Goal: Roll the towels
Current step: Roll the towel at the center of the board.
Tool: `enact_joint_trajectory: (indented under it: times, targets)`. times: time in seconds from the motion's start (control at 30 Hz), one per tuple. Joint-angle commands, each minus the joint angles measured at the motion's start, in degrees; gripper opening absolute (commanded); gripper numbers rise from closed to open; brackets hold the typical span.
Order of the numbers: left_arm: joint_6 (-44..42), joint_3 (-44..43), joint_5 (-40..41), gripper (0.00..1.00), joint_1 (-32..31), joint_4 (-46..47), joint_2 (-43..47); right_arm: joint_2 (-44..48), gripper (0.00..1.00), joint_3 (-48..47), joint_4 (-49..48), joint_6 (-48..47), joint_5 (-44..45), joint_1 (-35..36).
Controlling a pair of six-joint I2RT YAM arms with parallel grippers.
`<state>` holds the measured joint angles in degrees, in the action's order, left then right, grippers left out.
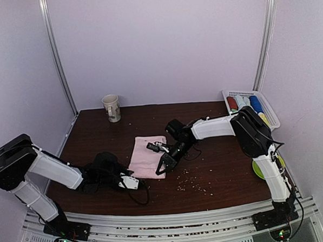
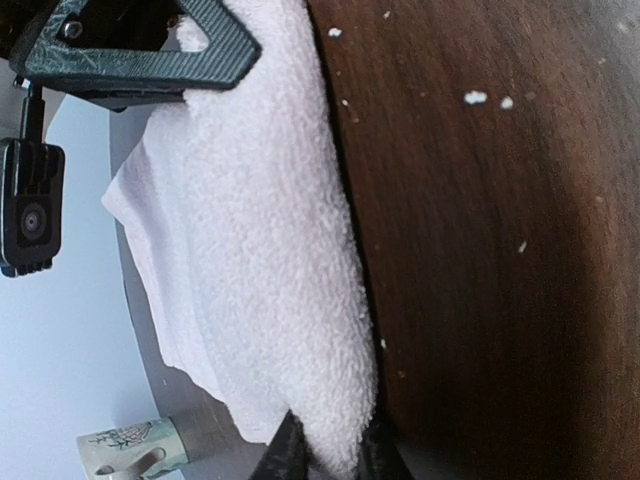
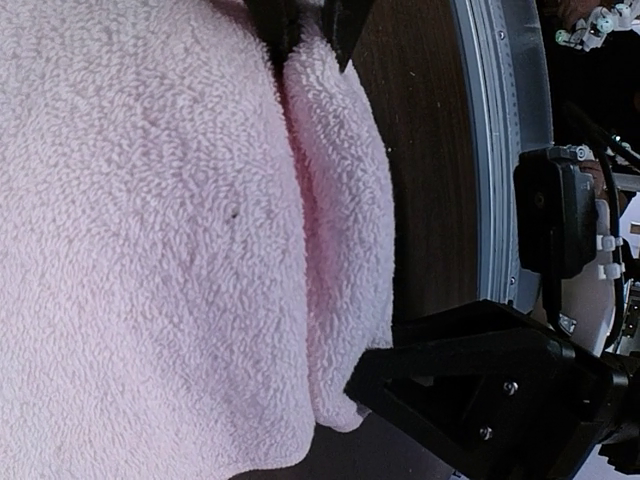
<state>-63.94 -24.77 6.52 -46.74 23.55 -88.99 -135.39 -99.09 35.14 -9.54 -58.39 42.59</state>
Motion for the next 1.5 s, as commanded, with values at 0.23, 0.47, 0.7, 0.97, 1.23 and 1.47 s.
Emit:
enact_joint_trajectory:
  times: [0.23,0.47,0.7,0.97,1.23,1.47]
  targets:
    - [2.1,-2.6,-1.1,0.0,0.2,-10.6,-1.9,0.6,0.28,1.8,4.6,-1.9,10.2,-1.1]
    - [5.2,-8.6,-6.1,0.0,0.2,-24.3,-2.1,12.1,0.43,6.5,0.6,-1.2,17.1,-2.1]
    - [7.8,-16.2,-12.2,0.0,2.3,-35.8,-4.5,26.9,0.64,21.9,-10.1,-8.4,31.7,0.5]
    - [8.4,-24.1,-21.5,0.0,6.5,-47.2,-8.5,41.9,0.71,46.1,-37.8,-22.3,45.5,9.8]
    - [5.8,-34.3,-32.5,0.0,12.3,-61.0,-14.7,38.6,0.71,51.9,-51.2,-36.2,64.6,20.1]
    - [3.8,-39.6,-35.6,0.0,14.1,-68.6,-19.0,29.3,0.71,46.9,-55.4,-41.6,74.0,22.9]
